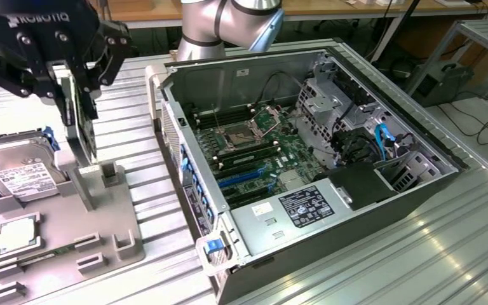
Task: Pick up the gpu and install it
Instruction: 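Pick up the gpu and move the gpu toward the slot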
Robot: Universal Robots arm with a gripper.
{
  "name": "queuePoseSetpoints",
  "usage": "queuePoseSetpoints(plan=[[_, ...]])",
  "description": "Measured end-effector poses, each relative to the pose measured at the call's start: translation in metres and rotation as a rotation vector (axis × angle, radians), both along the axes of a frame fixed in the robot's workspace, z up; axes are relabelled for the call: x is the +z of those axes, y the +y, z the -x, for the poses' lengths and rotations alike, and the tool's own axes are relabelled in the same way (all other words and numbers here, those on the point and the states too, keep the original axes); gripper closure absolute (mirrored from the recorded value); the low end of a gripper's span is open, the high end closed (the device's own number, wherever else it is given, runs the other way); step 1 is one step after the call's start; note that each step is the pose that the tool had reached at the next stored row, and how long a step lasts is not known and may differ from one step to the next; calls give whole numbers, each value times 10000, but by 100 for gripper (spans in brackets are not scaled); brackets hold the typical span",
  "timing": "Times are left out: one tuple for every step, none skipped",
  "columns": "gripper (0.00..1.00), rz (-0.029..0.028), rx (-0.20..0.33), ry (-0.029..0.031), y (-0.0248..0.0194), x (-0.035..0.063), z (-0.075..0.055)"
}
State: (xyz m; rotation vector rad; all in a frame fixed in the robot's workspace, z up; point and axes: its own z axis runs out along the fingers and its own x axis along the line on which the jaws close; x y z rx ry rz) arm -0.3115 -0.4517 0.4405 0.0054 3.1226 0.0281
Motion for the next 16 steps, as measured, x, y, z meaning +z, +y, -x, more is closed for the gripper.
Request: queuePoseSetpoints(plan=[[72, 3, 38, 3, 8, 98, 0], [72, 5, 175, 2, 20, 206, -6], [72, 6, 174, 3, 21, 206, -26], [72, 5, 174, 2, 20, 205, -73], [72, 5, 175, 2, 20, 203, -180], [72, 5, 173, 2, 20, 202, -249], [72, 5, 174, 2, 20, 201, -291], [72, 5, 175, 3, 20, 201, -332], [72, 6, 174, 3, 20, 200, -378], [72, 5, 173, 2, 20, 198, -431], [72, 5, 175, 2, 20, 194, -524], [72, 5, 177, 3, 20, 191, -609], [72, 5, 180, 2, 20, 184, -708], [72, 5, 185, 0, 20, 179, -765], [72, 6, 190, -1, 20, 175, -820], [72, 5, 194, -4, 20, 170, -865]])
